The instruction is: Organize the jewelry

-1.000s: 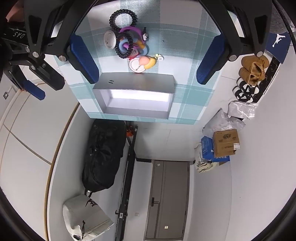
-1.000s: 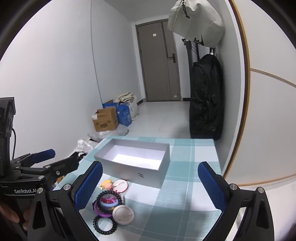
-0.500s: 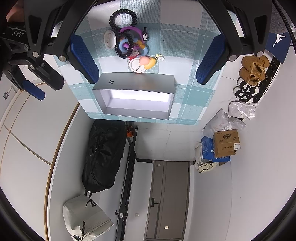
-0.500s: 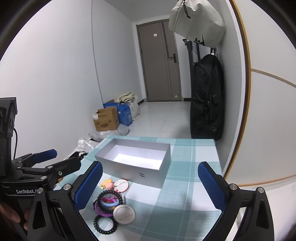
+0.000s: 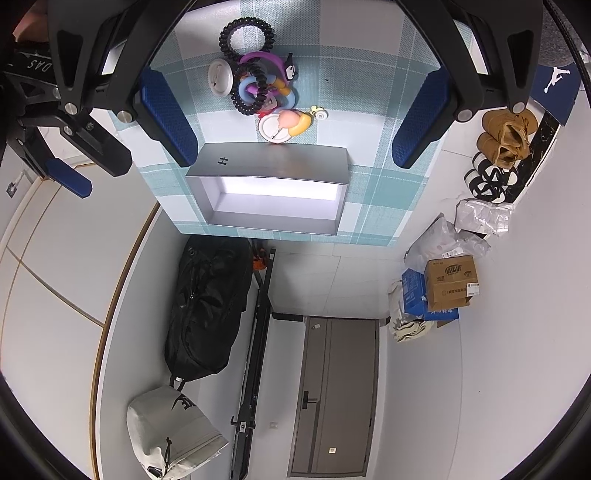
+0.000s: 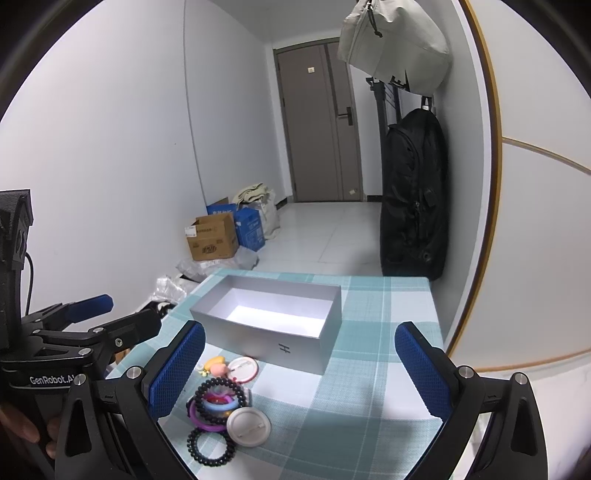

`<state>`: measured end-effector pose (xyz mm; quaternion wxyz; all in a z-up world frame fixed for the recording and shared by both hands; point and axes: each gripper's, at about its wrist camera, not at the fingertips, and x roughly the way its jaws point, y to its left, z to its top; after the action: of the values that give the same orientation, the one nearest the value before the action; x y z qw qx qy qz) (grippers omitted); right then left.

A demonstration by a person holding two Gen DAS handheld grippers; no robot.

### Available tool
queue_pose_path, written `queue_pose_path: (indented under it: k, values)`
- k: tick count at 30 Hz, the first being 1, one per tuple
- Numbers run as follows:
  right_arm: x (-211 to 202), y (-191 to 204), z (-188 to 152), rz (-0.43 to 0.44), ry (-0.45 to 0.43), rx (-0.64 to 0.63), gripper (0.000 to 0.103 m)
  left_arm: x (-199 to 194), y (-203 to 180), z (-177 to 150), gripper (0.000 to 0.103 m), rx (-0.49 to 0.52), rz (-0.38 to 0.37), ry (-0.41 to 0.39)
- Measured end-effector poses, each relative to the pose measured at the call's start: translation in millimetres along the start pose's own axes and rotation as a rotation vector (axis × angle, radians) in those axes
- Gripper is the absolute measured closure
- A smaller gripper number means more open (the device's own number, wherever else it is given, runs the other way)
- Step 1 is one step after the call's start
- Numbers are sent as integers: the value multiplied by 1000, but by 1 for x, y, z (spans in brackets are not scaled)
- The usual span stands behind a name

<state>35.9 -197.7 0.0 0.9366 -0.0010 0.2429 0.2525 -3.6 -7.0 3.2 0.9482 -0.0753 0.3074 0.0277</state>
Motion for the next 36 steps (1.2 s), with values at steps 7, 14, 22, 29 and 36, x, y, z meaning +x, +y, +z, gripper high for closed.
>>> queue_pose_path:
  k: [7, 14, 22, 29, 36]
  values:
    - [0, 0, 0, 1, 1, 0, 0, 1, -1, -1, 1, 0, -6, 3]
    - [0, 2, 0, 0, 0, 1, 0, 1, -1, -2, 1, 1, -4, 2]
    - [1, 2, -1, 0, 0, 1, 0, 2, -1, -2, 1, -1, -7, 4]
    - [1, 3, -1, 4, 1, 3, 0, 4, 0, -3, 1, -6, -5, 9]
    - [5, 3, -1, 21, 25, 6, 0, 7, 4, -3, 1, -18, -4, 16]
